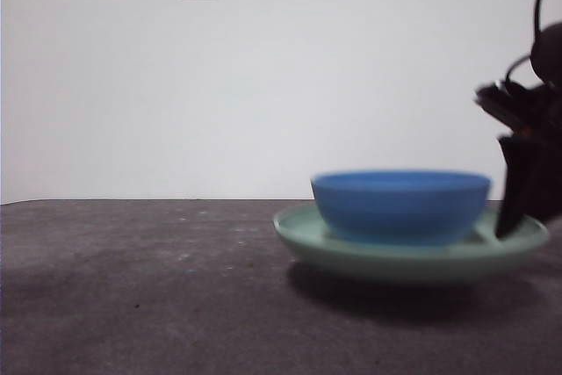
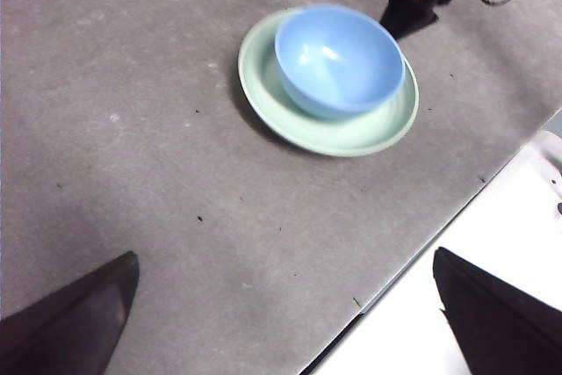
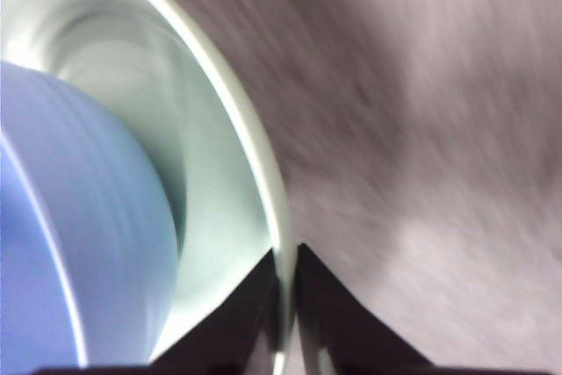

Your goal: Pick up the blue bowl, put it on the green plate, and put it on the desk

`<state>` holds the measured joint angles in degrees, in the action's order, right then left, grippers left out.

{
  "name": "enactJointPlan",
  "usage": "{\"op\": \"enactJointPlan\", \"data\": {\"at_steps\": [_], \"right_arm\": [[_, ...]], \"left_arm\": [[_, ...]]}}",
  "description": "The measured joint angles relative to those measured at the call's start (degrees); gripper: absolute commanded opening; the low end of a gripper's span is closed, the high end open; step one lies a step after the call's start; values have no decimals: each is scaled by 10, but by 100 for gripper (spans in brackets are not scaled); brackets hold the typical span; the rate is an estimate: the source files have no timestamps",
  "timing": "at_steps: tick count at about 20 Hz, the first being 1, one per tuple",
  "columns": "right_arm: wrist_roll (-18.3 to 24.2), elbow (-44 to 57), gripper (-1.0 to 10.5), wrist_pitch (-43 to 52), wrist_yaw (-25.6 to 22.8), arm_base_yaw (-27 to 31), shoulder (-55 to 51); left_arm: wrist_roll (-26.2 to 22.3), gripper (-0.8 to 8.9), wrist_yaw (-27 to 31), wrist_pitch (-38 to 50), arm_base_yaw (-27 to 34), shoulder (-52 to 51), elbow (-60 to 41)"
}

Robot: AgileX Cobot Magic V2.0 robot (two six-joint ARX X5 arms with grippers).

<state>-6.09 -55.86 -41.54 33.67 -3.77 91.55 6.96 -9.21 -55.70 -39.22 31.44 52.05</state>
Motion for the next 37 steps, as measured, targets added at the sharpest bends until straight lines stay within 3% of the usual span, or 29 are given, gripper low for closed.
{"op": "enactJointPlan", "data": {"at_steps": [7, 14, 19, 26, 31, 37], "right_arm": [[-62, -83, 12, 11, 20, -73, 0], [-115, -84, 12, 64, -20, -183, 58], [-123, -84, 12, 92, -39, -198, 116], [-124, -84, 19, 103, -55, -198, 120], [-124, -87, 421, 120, -52, -198, 120], [-116, -125, 482, 81, -89, -189, 105]], "left_arm": [[0, 532, 0, 0, 0, 0, 0], [0, 532, 0, 3, 0, 0, 0], [0, 532, 0, 3, 0, 0, 0], [0, 532, 0, 1, 0, 0, 0], [0, 532, 0, -3, 0, 0, 0], [0, 532, 0, -3, 0, 0, 0]]}}
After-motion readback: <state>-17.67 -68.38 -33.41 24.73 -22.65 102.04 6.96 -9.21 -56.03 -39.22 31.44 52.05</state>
